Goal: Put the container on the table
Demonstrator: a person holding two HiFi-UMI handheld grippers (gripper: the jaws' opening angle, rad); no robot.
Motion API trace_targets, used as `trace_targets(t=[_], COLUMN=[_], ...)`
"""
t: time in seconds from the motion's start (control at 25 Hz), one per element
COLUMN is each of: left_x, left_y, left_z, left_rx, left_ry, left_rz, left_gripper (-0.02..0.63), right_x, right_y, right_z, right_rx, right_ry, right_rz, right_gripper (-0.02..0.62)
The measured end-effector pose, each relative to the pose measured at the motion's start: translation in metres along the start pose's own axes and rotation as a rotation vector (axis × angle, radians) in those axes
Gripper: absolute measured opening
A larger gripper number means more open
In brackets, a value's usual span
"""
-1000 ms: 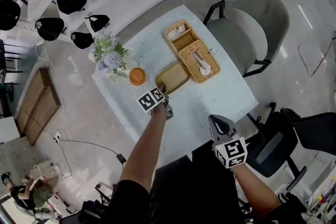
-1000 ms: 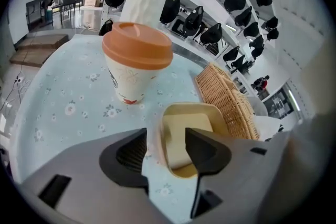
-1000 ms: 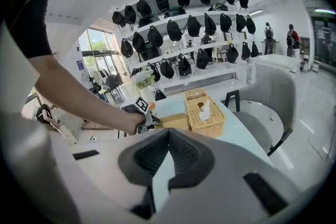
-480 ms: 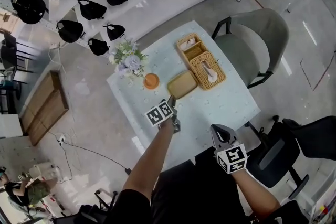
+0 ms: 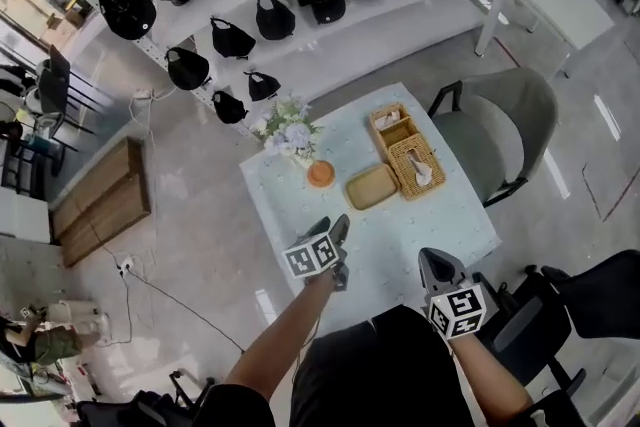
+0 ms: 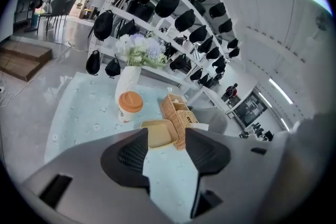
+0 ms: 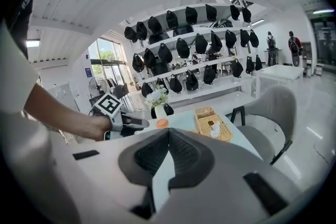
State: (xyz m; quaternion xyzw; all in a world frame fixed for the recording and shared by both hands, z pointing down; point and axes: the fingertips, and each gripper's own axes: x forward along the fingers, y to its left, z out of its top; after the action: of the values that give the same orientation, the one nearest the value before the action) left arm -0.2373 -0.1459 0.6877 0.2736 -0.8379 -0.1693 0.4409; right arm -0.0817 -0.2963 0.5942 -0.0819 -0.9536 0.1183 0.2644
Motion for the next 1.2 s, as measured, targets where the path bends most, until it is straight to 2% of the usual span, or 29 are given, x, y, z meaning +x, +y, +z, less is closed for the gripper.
trace_targets(t=[0.16, 0.32, 0.6, 0.88, 1.2], left_x=[-0.045, -0.09, -0.157, -0.223, -0.299], left_y=[-0.025, -0.048, -0.05, -0.039, -0.004], left_z=[-0.006, -0.014, -0.006, 0.013, 0.054], left_rx=[0.085, 0.194, 0.17, 0.25, 0.314], left_ry=[-0.064, -0.119, -0.273, -0.348, -0.466], left_rz=[-0.035, -0.033, -0.014, -0.042, -0.091], left_gripper=[0.209, 0.209, 0.209, 0.201, 0.096], right_x=[-0.008, -0.004, 0.004, 0.0, 0.006], right_y=[0.01, 0.025, 0.047, 0.086, 0.151], right_z=[0.008, -0.001, 0.002, 0.028, 0.063], right_rx=[-0.021, -0.073, -0.104, -0.143, -0.153], right_ry=[-0.014, 0.001, -0.019, -0.062, -0.125], right_rz=[0.032, 0.082, 0.105, 0.062, 0.009], right_gripper=[-0.002, -0.002, -0.002, -0.002, -0.002])
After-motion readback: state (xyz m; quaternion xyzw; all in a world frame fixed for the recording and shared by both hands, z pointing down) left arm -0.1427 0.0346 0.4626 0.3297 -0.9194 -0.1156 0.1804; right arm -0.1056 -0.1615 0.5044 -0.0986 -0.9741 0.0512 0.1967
